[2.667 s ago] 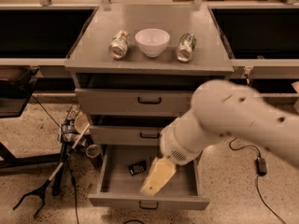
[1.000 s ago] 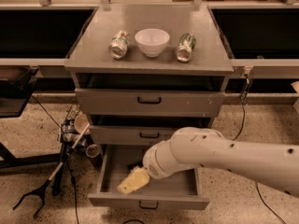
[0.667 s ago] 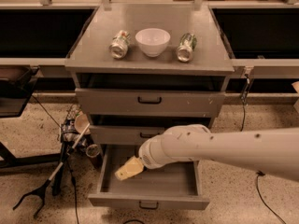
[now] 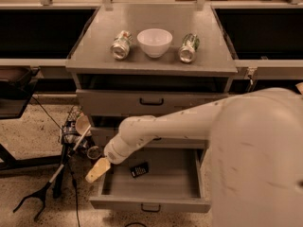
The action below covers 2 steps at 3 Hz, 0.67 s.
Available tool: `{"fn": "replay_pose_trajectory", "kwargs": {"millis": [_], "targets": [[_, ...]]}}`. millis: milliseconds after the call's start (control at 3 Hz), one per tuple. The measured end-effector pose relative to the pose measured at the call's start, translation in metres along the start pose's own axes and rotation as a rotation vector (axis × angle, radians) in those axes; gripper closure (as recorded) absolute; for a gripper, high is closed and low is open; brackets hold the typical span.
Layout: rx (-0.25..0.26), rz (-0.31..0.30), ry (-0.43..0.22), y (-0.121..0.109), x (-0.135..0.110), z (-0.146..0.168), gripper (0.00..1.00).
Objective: Pick rxbar chocolate from bottom drawer and place on counter
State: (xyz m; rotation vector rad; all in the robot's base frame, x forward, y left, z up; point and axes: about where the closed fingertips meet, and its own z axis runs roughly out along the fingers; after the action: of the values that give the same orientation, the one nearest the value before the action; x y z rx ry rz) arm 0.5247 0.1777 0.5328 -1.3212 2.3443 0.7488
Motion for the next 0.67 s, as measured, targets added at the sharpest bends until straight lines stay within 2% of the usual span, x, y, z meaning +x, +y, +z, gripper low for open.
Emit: {"fn": "replay_pose_trajectory", "kwargs": {"millis": [333,667], "targets": [[-0.09,-0.149,0.164,-0.012,-0.003,0.07,0.0],[-0.113,-0.187,0.22,-0.01,-0.023,0.087,0.0]]}}
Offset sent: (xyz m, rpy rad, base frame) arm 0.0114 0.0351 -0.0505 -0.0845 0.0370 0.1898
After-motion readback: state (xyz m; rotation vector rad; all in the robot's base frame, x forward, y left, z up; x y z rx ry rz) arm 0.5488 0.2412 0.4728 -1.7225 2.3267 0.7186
